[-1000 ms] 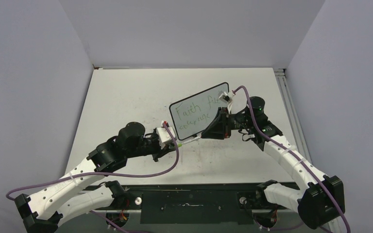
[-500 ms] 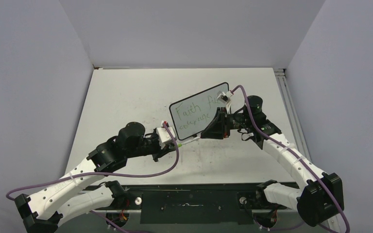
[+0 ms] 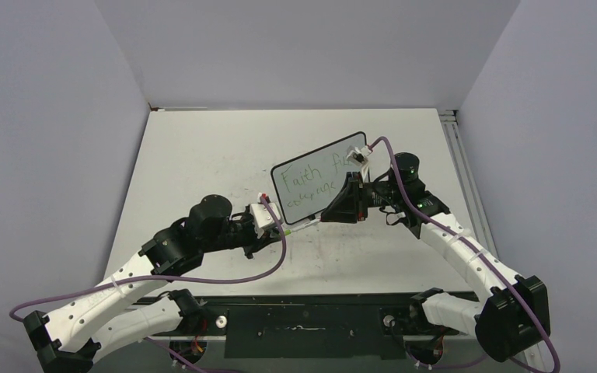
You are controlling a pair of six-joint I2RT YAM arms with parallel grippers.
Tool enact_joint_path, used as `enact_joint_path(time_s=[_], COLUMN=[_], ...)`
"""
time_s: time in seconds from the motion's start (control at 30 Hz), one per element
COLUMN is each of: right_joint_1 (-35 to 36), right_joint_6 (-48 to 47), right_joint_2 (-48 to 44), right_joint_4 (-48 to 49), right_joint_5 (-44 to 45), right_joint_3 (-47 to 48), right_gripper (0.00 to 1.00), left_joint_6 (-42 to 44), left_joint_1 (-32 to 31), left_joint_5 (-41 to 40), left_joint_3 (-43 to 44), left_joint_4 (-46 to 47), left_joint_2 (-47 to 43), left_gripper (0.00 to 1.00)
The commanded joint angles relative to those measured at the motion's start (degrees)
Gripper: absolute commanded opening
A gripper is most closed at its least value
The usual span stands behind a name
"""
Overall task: Write a sentence on the whiteboard
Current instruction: Close the whiteboard marker at the center of the board.
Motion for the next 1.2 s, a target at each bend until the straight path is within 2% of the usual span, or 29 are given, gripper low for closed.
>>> enact_joint_path(time_s=[0.0,0.5,1.17], right_joint_1=[0.7,1.2,6.4], right_joint_6=[-1.8,-1.4,-0.5], right_joint_2=[-0.5,-0.3,3.5], right_joint_4=[1.5,2.5,4.8], right_joint_5=[-1.4,-2.0,-2.1], right_joint_3=[3.0,2.4,1.6], right_gripper=[0.05,0.05,0.05], left_joint_6=[0.2,0.1,-2.0], left_joint_1=[0.4,0.6,0.7], left_joint_5=[1.8,2.1,8.6], left_joint_3=[0.6,0.6,0.1], left_joint_4=[2.5,2.6,6.6], left_joint_2=[0.0,-0.1,0.1], left_gripper=[0.00,0.00,0.00])
